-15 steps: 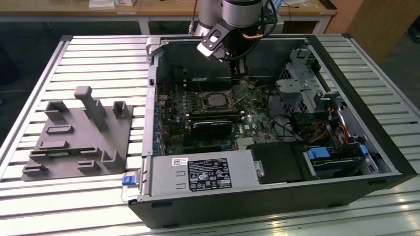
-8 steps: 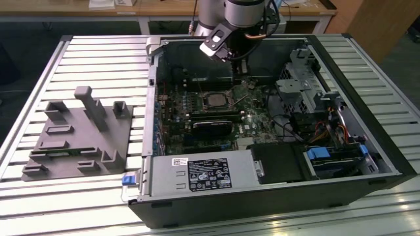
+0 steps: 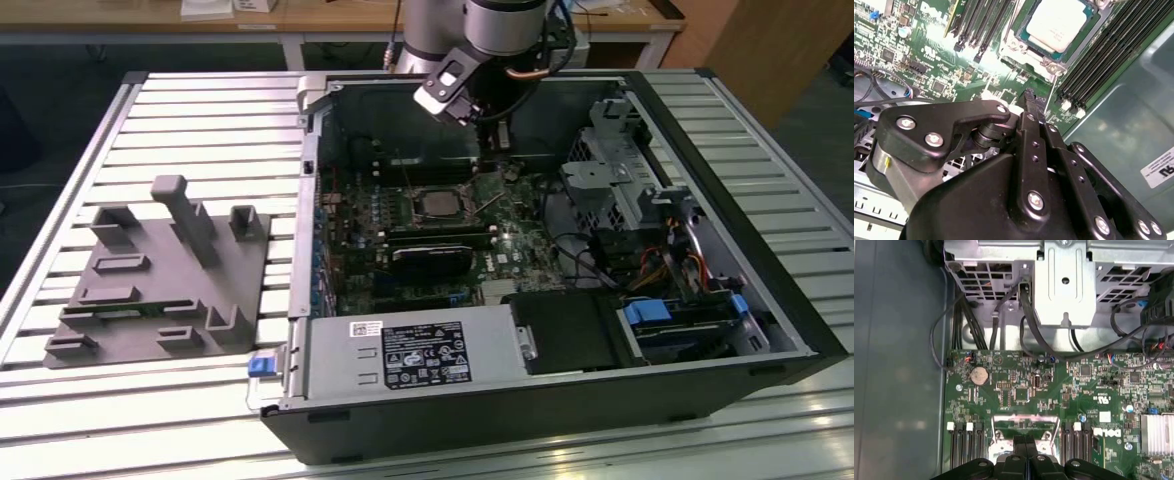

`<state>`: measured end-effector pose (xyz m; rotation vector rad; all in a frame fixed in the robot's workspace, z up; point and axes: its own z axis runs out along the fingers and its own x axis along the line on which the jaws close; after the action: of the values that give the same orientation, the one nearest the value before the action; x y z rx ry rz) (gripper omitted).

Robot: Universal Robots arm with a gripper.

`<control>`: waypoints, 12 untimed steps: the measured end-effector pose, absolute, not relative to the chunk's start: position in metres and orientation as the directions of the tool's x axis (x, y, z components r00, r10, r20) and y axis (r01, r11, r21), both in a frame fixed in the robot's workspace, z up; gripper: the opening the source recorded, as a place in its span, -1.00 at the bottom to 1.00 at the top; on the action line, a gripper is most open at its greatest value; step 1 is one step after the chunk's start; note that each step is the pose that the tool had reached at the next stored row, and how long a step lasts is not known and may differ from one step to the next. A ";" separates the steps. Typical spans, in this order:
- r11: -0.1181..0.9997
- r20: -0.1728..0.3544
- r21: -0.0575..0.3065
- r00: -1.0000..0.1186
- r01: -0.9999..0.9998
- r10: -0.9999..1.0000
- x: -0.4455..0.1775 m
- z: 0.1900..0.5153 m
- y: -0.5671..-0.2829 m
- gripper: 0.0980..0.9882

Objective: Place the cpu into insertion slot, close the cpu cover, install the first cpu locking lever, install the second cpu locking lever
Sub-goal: 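Close the cpu cover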

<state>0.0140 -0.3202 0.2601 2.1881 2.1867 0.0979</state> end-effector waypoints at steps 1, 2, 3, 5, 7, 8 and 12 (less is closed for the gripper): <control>-0.001 0.012 0.078 0.000 0.997 1.000 0.015 0.260 -0.320 -0.98; -0.001 0.012 0.078 0.000 0.997 1.000 0.017 0.260 -0.320 -0.98; -0.001 0.012 0.078 0.000 0.997 1.000 0.019 0.260 -0.320 -0.98; -0.001 0.012 0.078 0.000 0.997 1.000 0.022 0.260 -0.320 -0.98; -0.001 0.012 0.078 0.000 0.997 1.000 0.025 0.260 -0.320 -0.98; -0.001 0.012 0.078 0.000 0.997 1.000 0.027 0.260 -0.320 -0.98; -0.001 0.012 0.078 0.000 0.997 1.000 0.034 0.260 -0.320 -0.98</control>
<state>0.0336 -0.3195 0.2601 2.1882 2.1867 0.0982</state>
